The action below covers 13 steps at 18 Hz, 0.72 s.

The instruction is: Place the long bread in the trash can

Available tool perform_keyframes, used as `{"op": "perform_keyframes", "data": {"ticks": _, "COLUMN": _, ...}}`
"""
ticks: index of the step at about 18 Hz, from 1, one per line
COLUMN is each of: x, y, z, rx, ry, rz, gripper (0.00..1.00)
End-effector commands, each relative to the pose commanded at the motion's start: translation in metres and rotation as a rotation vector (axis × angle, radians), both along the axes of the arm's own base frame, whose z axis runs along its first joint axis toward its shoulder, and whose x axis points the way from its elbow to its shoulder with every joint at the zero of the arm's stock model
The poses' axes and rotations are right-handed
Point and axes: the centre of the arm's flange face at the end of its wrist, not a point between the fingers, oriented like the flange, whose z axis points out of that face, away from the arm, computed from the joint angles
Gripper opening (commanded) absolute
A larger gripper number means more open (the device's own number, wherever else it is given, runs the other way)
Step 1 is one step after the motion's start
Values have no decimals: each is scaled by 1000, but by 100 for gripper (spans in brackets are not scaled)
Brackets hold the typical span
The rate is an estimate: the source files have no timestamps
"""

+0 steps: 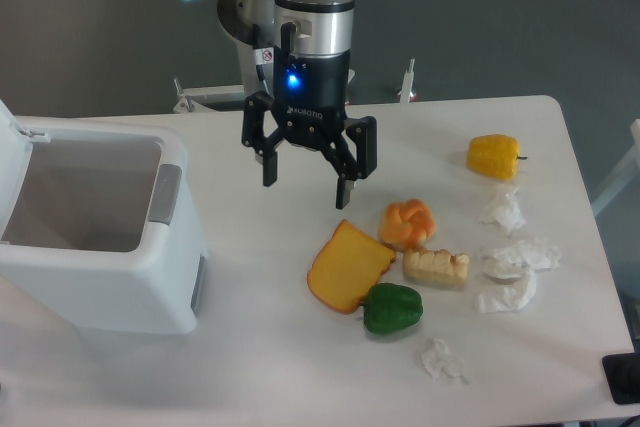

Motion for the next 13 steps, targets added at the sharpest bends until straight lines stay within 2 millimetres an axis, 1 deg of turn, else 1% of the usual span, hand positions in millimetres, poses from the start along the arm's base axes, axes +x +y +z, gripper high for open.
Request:
{"op": "perform_keyframes", "data": {"ticks": 1, "x": -1, "y": -6, "z": 2, "rx": -5, "ry": 6, "rz": 11, "gripper": 100}}
{"op": "perform_keyframes", "data": {"ticks": 3, "x": 2, "y": -12, "z": 5, "rx": -33, "ry": -4, "rz": 27, "gripper": 100}}
{"op": "perform_keyframes", "data": {"ticks": 13, "x": 4, "y": -15, "z": 8, "rx": -34, "ry": -2, "rz": 39, "gripper": 100}}
